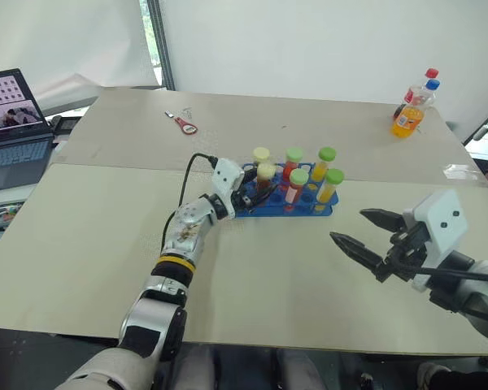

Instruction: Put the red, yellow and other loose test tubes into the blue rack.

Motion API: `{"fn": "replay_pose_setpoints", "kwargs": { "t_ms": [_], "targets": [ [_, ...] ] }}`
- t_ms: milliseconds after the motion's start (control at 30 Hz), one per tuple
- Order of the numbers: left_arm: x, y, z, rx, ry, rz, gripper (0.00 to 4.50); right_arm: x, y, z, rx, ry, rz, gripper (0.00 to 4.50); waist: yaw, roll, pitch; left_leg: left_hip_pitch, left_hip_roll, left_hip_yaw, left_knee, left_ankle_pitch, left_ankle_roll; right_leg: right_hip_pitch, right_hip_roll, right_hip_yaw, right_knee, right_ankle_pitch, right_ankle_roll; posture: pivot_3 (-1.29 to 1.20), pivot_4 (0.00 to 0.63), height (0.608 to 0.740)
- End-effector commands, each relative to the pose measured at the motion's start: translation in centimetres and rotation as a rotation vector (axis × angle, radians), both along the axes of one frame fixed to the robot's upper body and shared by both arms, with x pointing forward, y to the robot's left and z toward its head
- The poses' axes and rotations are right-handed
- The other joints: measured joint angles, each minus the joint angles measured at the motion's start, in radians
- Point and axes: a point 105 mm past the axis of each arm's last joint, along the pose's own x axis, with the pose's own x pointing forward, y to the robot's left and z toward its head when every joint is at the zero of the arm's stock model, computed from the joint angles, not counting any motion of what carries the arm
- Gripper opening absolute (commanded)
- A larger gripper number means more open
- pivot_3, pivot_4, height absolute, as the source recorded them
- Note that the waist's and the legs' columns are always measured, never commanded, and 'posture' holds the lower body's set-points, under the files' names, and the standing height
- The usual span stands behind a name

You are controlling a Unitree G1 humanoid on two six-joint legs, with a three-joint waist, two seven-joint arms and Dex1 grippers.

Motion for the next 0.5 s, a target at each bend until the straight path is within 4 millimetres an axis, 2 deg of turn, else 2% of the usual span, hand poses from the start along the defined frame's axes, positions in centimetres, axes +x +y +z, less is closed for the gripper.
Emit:
{"fn": "replay_pose_setpoints", "kwargs": {
  "t_ms": [33,133,233,367,500],
  "targets": [
    [-0.8,0.0,1.3,0.021,-0.077,-0.029,4.42,0.6,-0.9,1.2,-0.017,-0.064,-0.008,3.75,0.001,0.0,0.0,0.0,0.0,0.0,0.0,0.0,0.0,0.0,0.0,0.0,0.0,0.0,0.0,0.0,0.15,0.74],
    [-1.8,2.3,2.0,0.074,-0.117,-0.045,4.5,1.1,-1.6,1.9,-0.073,-0.071,0.032,4.47,0.0,0.0,0.0,0.0,0.0,0.0,0.0,0.0,0.0,0.0,0.0,0.0,0.0,0.0,0.0,0.0,0.15,0.74],
    [-2.8,4.6,2.2,0.165,-0.091,-0.068,4.5,1.6,-2.7,2.4,-0.157,-0.085,0.065,4.47,-0.006,0.001,0.0,0.001,0.001,0.0,0.0,0.0,0.0,0.0,0.001,0.0,0.0,0.0,0.0,0.0,0.15,0.74],
    [-4.6,8.5,2.5,0.363,-0.05,-0.081,4.5,1.8,-4.2,3.1,-0.24,-0.071,0.143,4.47,-0.01,0.002,-0.001,0.001,0.002,0.001,-0.001,0.0,0.0,0.0,0.001,0.0,0.0,0.0,0.0,0.0,0.15,0.74],
    [-5.0,12.9,2.7,0.531,0.009,0.02,4.5,2.2,-6.1,3.4,-0.287,-0.044,0.179,4.47,-0.007,0.002,-0.001,0.001,0.003,0.001,-0.001,0.0,0.0,0.0,0.001,0.0,0.0,0.0,0.0,0.0,0.15,0.74]
  ]
}}
